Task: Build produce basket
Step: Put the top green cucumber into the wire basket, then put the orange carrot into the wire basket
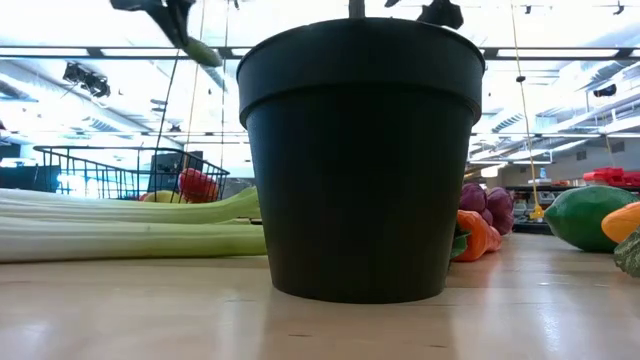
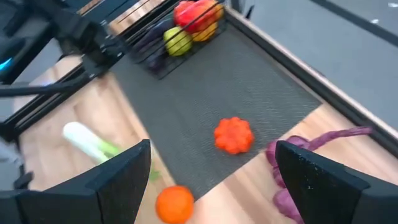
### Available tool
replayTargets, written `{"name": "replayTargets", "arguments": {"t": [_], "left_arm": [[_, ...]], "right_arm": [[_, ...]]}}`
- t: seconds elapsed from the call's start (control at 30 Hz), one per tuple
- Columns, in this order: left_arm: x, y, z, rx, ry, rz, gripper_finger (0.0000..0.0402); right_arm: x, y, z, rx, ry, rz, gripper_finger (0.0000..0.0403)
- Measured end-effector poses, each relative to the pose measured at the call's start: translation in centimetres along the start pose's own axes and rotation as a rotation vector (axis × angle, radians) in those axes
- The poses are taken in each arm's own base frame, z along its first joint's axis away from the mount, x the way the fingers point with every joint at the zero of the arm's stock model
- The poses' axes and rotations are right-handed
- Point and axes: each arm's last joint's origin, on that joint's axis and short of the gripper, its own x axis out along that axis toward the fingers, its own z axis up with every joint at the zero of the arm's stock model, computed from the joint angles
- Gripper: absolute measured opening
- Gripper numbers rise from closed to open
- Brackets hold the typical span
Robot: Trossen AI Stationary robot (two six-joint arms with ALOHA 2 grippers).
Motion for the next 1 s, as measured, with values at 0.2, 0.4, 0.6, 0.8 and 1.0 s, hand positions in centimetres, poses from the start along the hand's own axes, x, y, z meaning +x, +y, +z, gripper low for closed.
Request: {"name": "replayTargets", "arguments": {"t": [0.2, 0.4, 0.6, 0.8, 1.0], "left_arm": [[2.1, 2.7, -4.4, -0.035, 0.109, 0.063, 0.0065], [5.2, 4.0, -7.4, -0.016, 0.204, 0.16, 0.0071], [6.1, 3.6, -7.4, 0.006, 0.209, 0.164, 0.0104], [6.3, 3.4, -7.3, 0.027, 0.211, 0.144, 0.0195], [6.2, 3.0, -7.5, -0.022, 0.269, 0.059, 0.0278]], "right_arm": [[0.0, 0.9, -0.5, -0.05, 0.044, 0.067, 0.0347], [-0.1, 1.2, -0.8, -0.091, 0.057, 0.086, 0.0347], [-0.1, 1.1, -1.0, -0.113, 0.088, 0.077, 0.0347], [-0.1, 0.9, -1.4, -0.109, 0.119, 0.047, 0.0347], [-0.2, 0.4, -2.1, -0.11, 0.181, -0.026, 0.0347]]}}
